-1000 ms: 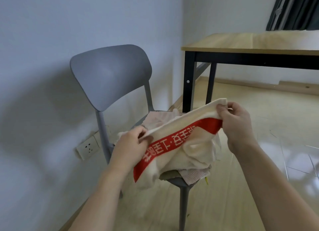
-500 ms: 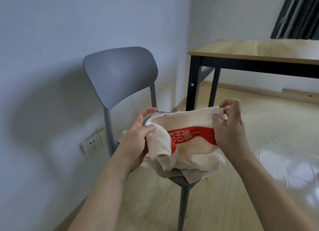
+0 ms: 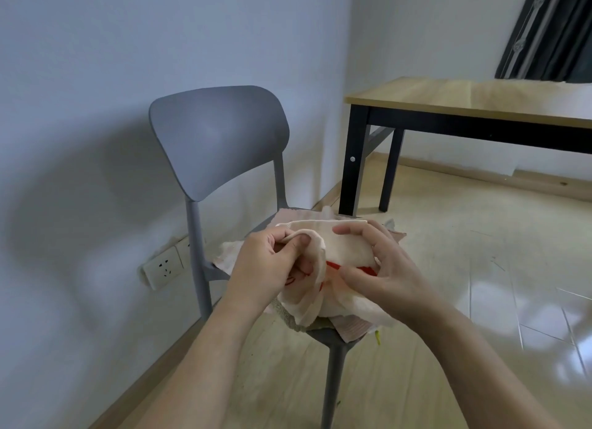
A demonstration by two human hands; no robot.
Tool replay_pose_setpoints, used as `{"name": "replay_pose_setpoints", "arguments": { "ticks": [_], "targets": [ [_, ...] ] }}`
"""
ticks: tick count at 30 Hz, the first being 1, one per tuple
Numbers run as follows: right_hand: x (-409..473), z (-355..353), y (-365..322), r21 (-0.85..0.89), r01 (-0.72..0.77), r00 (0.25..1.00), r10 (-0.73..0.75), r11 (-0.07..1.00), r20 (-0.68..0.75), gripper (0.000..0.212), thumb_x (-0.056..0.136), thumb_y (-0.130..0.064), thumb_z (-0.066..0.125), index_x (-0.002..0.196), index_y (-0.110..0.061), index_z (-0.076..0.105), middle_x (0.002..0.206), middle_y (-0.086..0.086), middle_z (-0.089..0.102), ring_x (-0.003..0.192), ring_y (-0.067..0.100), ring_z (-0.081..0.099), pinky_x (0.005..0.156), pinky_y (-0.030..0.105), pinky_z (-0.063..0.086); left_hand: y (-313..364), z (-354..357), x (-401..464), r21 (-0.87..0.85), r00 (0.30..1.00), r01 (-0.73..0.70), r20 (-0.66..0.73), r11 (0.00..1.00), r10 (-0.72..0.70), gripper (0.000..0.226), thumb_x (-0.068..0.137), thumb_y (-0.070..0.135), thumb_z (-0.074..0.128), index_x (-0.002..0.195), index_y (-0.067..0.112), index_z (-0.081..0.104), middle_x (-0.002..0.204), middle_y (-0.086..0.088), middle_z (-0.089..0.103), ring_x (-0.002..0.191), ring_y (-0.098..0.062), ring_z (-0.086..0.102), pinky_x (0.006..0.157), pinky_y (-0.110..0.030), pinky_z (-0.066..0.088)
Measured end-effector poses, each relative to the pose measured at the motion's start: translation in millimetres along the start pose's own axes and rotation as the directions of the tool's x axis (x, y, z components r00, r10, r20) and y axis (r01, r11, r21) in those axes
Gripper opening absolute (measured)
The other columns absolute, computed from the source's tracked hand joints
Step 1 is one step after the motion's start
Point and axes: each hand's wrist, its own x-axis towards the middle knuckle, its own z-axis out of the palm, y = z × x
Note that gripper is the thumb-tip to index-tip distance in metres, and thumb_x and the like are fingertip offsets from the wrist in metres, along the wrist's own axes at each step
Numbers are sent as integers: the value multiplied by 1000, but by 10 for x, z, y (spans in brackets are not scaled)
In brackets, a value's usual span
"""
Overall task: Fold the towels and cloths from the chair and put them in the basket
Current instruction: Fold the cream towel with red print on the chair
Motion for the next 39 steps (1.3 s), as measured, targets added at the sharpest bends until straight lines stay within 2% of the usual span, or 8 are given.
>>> {"name": "replay_pose_setpoints", "arguments": {
  "ticks": [5, 13, 16, 22, 26, 29, 35, 39],
  "targets": [
    [48, 97, 73, -177, 53, 989, -77, 983, -130, 49, 70, -59, 70, 112, -47, 50, 112, -37, 38, 104, -9, 42, 86, 36, 53, 14, 54, 9, -7, 999, 17, -46, 1000, -17, 14, 90, 28, 64, 81, 20, 71, 61, 6, 71, 60, -4, 68, 54, -12, 50],
    [123, 189, 120, -251, 102, 934, -180, 962, -310, 8, 86, -33, 66, 92, -29, 63, 98, -16, 55, 94, -3, 50, 76, 5, 37, 32, 143, 21, -16, 999, 36, 14, 999, -36, 18, 91, 24, 64, 85, 10, 72, 63, -5, 71, 59, -14, 69, 59, -26, 57],
    [133, 182, 147, -204, 94, 912, -166, 974, -374, 10, 91, -21, 60, 90, -31, 61, 97, -13, 58, 93, -2, 52, 78, 12, 41, 15, 134, 23, 50, 997, 36, 61, 998, -39, 16, 93, 25, 60, 85, 16, 70, 66, 0, 71, 60, -11, 68, 58, -28, 58],
    [160, 88, 73, 23, 71, 864, -50, 997, -500, 11, 96, -20, 52, 95, -25, 61, 91, -7, 62, 90, 15, 59, 79, 42, 54, -145, -5, 91, 563, 997, -32, 71, 826, -9, 20, 93, 34, 40, 94, 33, 60, 75, 10, 62, 67, -6, 57, 53, -25, 39],
    [196, 40, -35, 69, 41, 858, 0, 997, -513, 13, 98, -22, 47, 92, -25, 58, 89, -4, 60, 85, 16, 57, 76, 41, 54, -65, 13, 232, 621, 990, -134, 54, 772, 129, 25, 95, 24, 34, 78, 22, 53, 82, 9, 51, 74, -7, 50, 55, -22, 31],
    [307, -102, -261, 79, 19, 862, 24, 997, -507, 16, 100, -23, 42, 93, -25, 56, 93, 1, 58, 86, 19, 57, 75, 41, 57, 147, -61, 424, 687, 953, -239, 30, 687, 302, 25, 97, 21, 36, 85, 17, 58, 85, 6, 56, 80, -17, 55, 63, -29, 41],
    [629, -666, -1323, -239, 52, 850, -168, 970, -499, 17, 97, -21, 40, 89, -20, 55, 89, -6, 56, 82, 12, 53, 66, 25, 43, 1250, -514, 865, 789, 862, -282, -41, 546, 505, 30, 95, 27, 40, 75, 10, 52, 75, -5, 58, 69, -31, 56, 61, -34, 35],
    [713, -1011, -2161, -437, 63, 814, -299, 897, -497, 18, 96, -19, 39, 97, -17, 57, 91, 0, 59, 86, 19, 53, 63, 30, 38, 2171, -779, 935, 823, 819, -286, -56, 491, 571, 25, 94, 18, 37, 74, 8, 50, 78, -5, 56, 70, -29, 55, 71, -36, 37]
  ]
}}
